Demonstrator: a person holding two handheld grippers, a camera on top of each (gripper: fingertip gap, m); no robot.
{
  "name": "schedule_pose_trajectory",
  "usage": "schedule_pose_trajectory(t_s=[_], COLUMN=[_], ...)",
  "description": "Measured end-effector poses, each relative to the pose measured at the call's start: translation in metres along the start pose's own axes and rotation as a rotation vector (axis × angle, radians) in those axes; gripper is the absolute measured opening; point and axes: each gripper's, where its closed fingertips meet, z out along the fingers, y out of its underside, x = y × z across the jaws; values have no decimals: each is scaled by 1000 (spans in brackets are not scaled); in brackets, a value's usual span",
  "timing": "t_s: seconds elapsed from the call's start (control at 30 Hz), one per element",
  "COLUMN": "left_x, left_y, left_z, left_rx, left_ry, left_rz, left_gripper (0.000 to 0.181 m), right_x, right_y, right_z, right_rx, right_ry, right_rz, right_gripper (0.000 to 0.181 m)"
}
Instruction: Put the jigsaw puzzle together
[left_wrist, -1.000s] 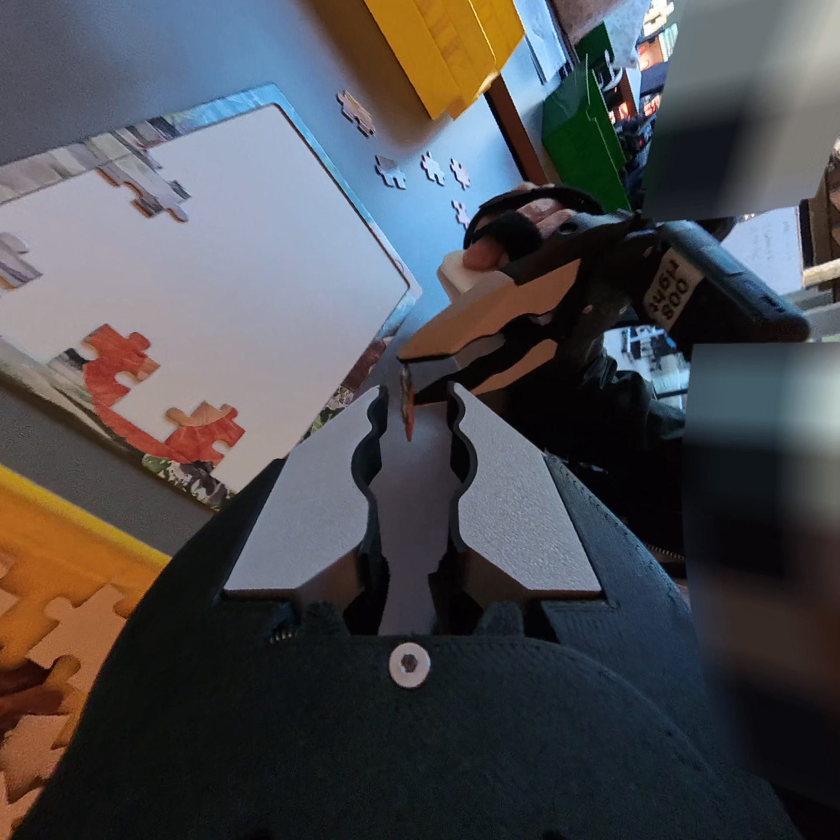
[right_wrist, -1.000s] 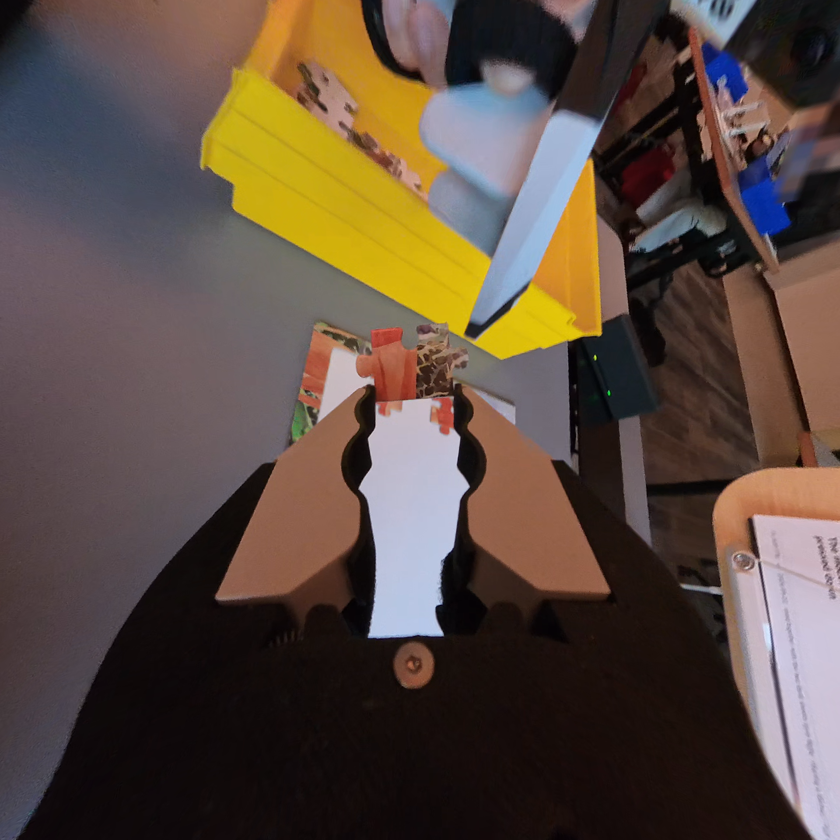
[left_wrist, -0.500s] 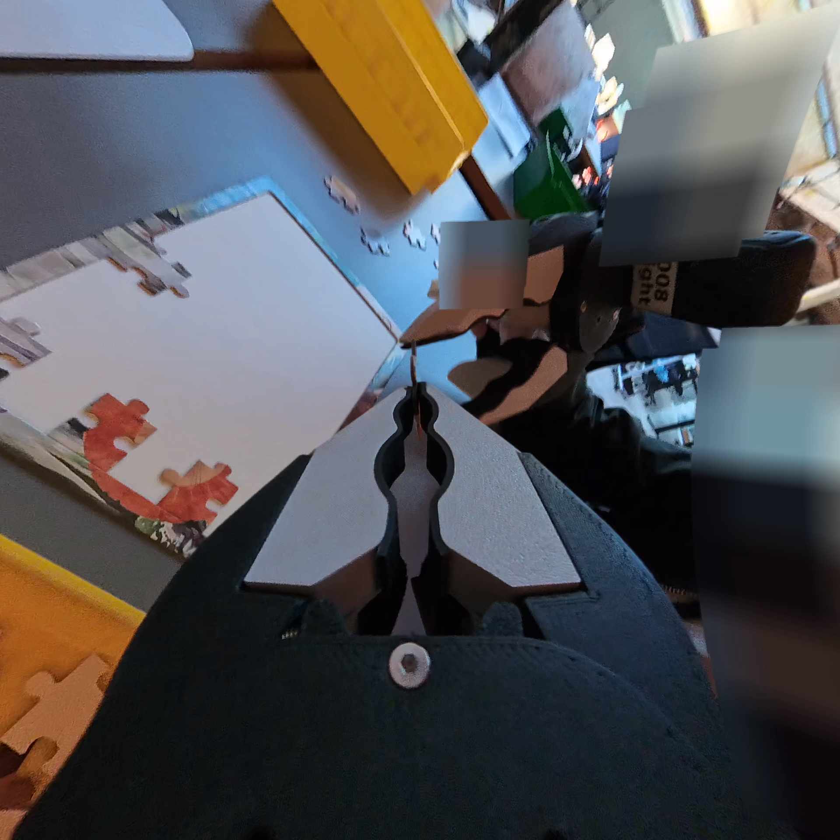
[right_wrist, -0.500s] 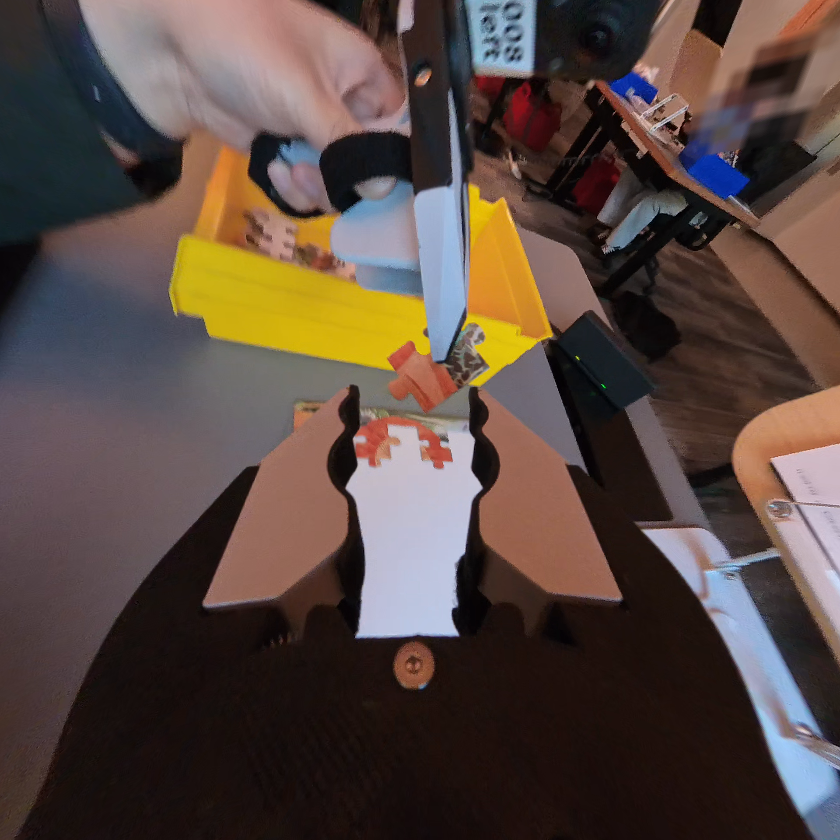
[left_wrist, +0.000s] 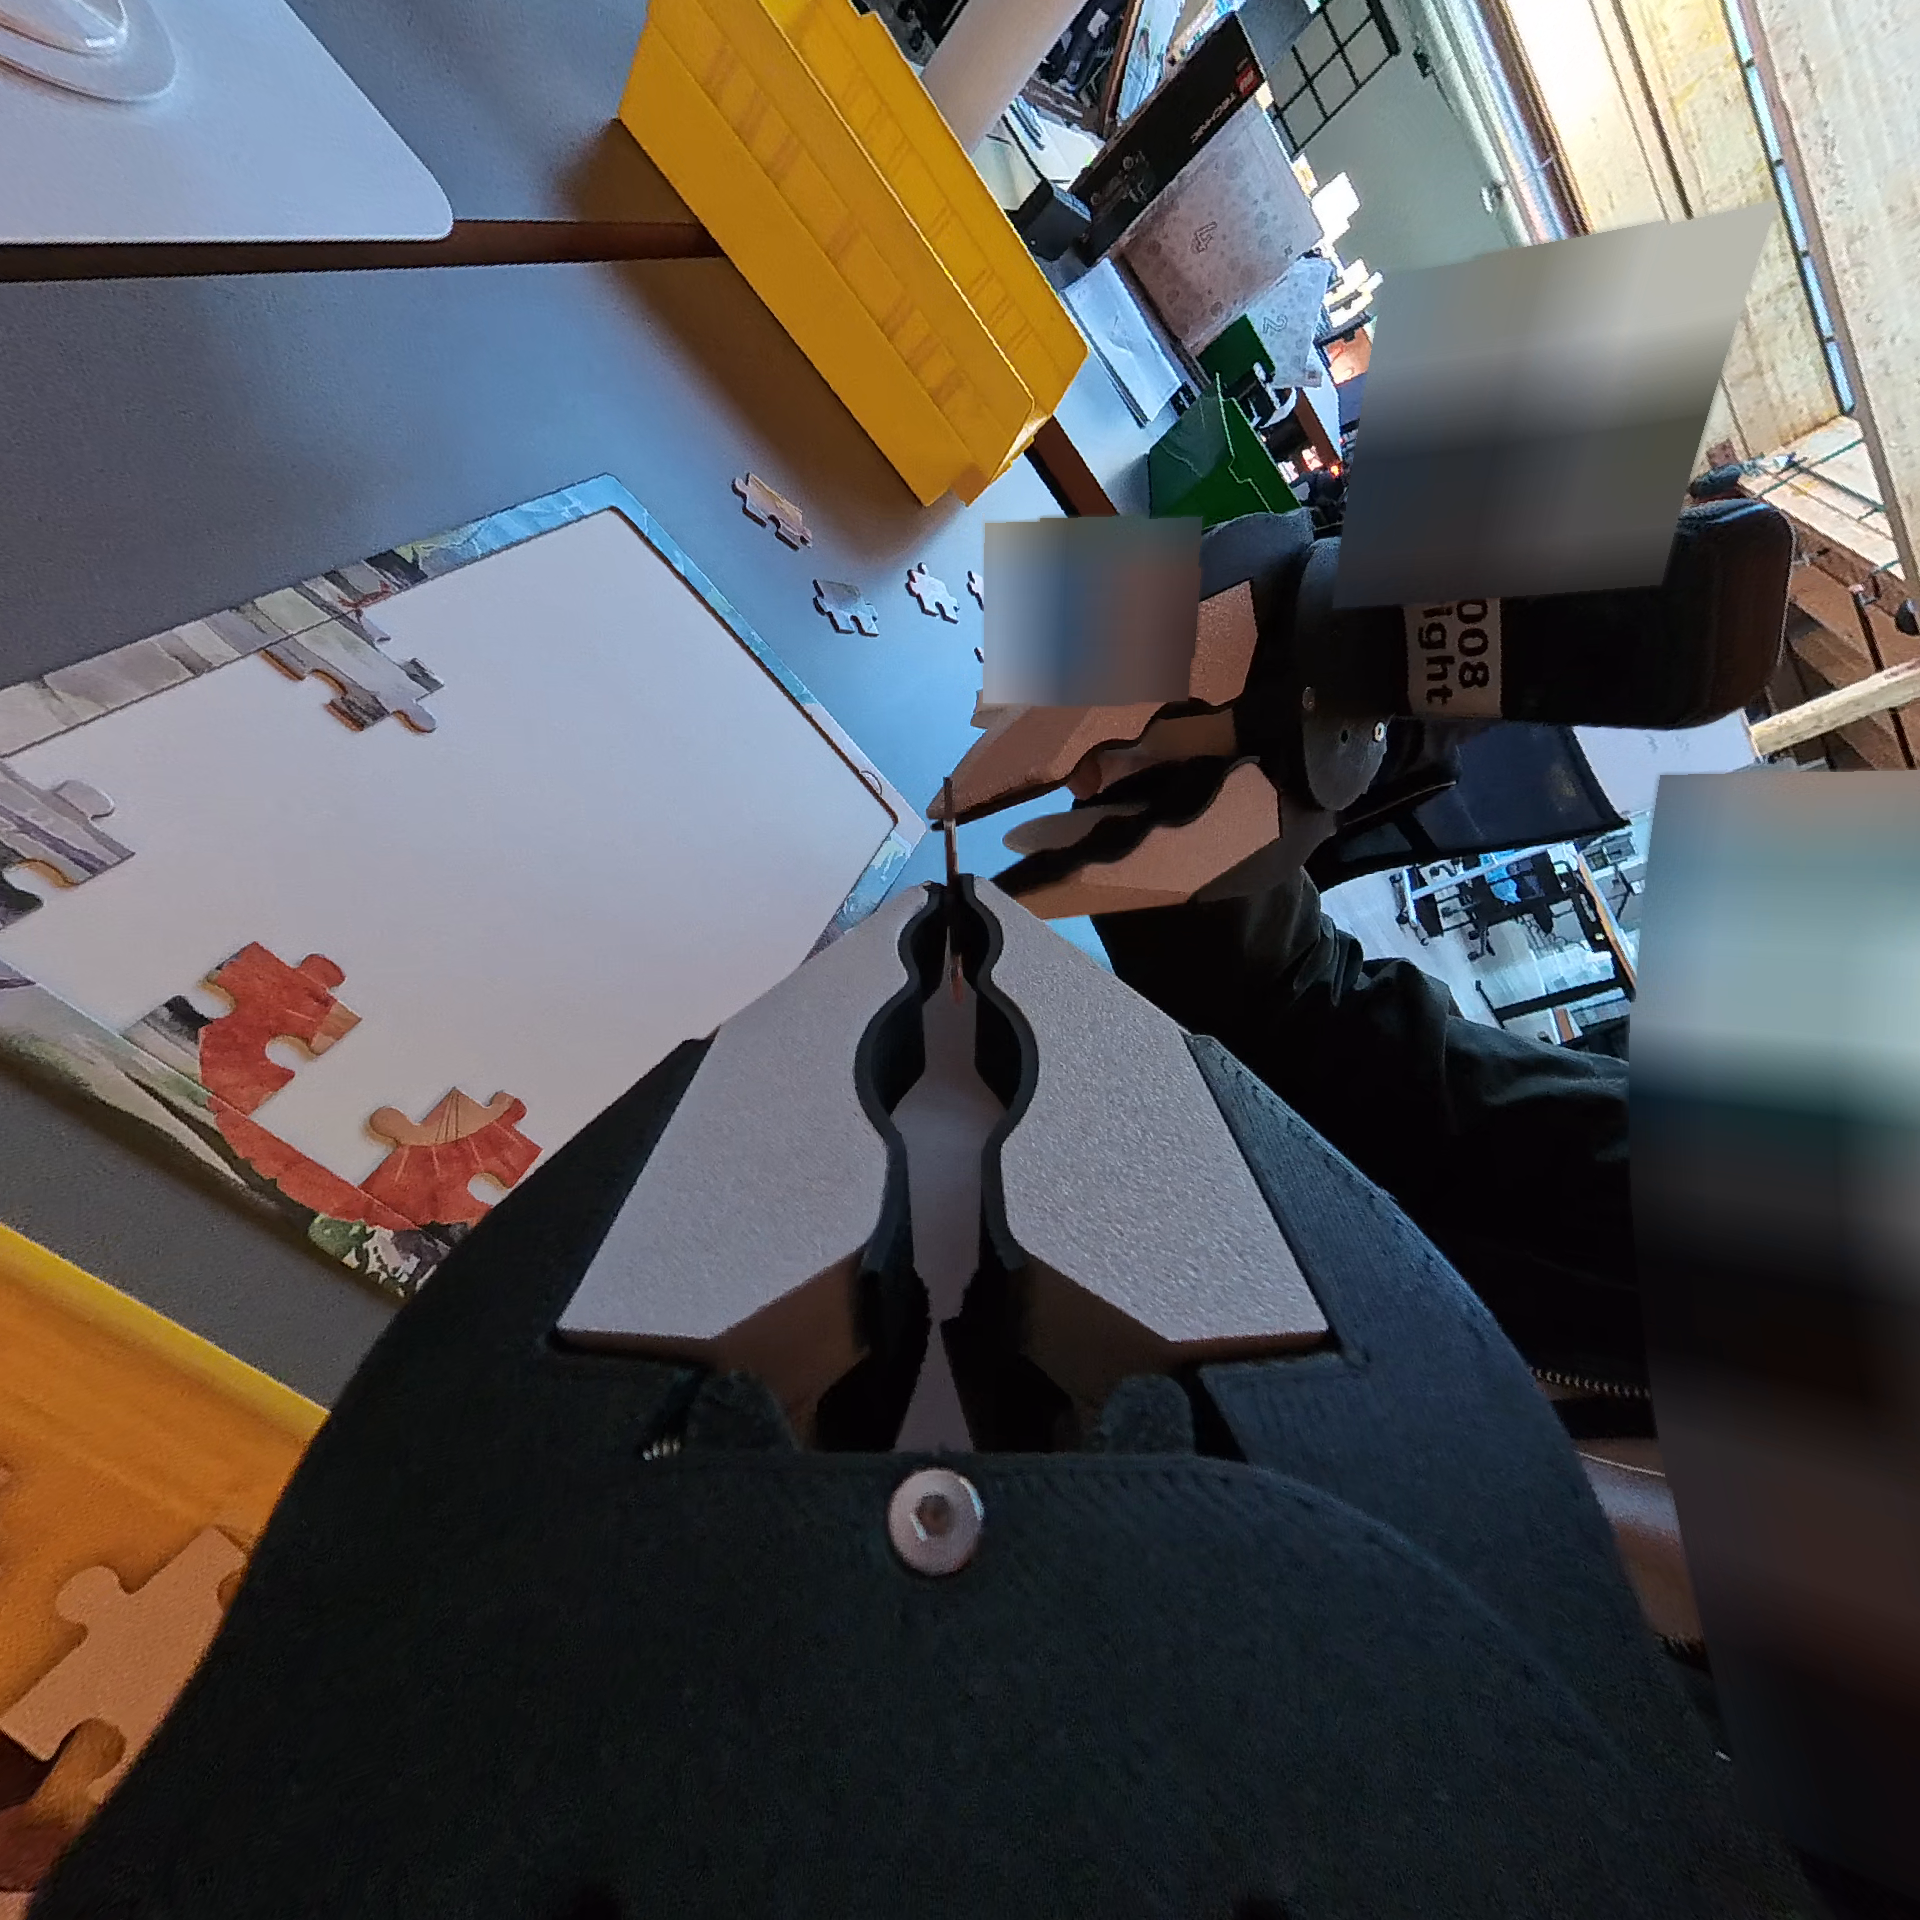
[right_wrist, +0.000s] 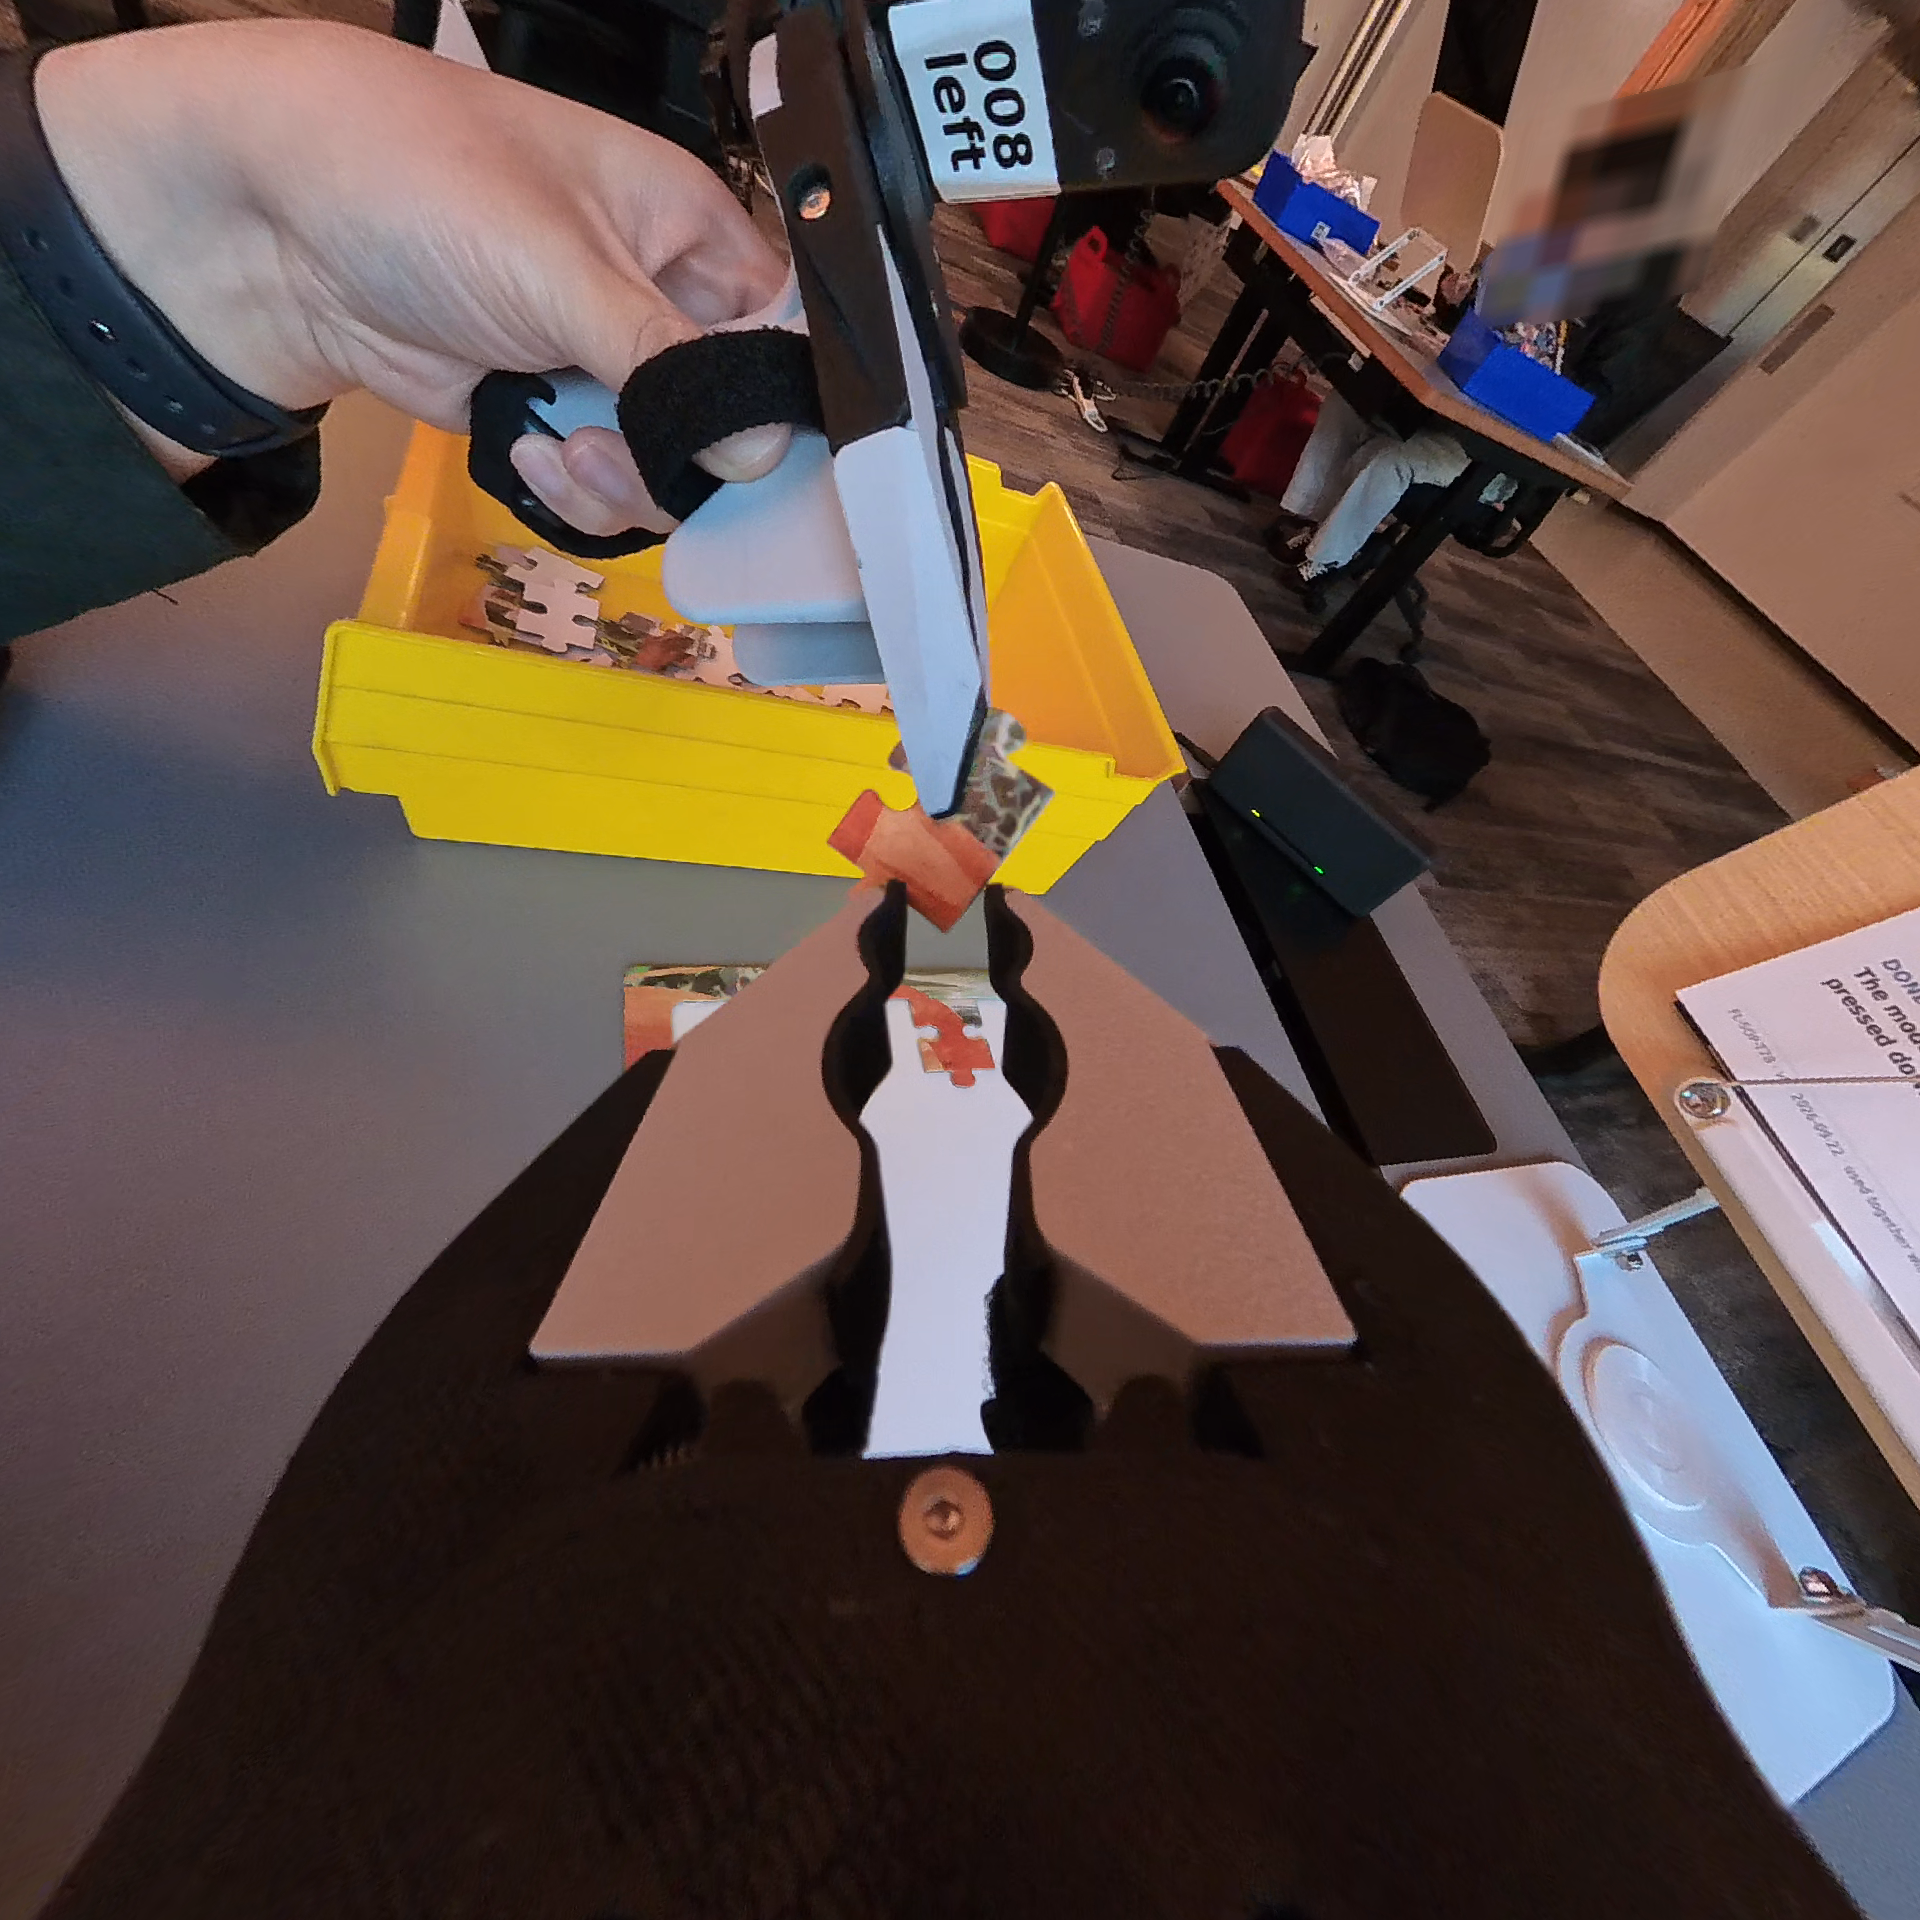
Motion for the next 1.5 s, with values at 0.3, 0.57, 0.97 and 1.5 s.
schedule_pose_trajectory(t_s=[0.3, 0.57, 0.97, 1.5], left_x=[-1, 1, 5, 1], left_y=[-3, -6, -13, -9], left_z=[-1, -2, -5, -2], left_rx=[22, 35, 75, 57], left_ry=[-6, -26, -20, -28], left_rz=[-3, 32, 44, 27], left_gripper=[0, 0, 0, 0], right_x=[8, 2, 1, 15], right_y=[-6, -3, -13, 2], right_z=[-8, 6, 13, -8], right_rx=[44, 7, 26, -96], right_ry=[27, 35, 68, 88], right_rz=[5, 32, 140, -35], right_gripper=[24, 33, 44, 10])
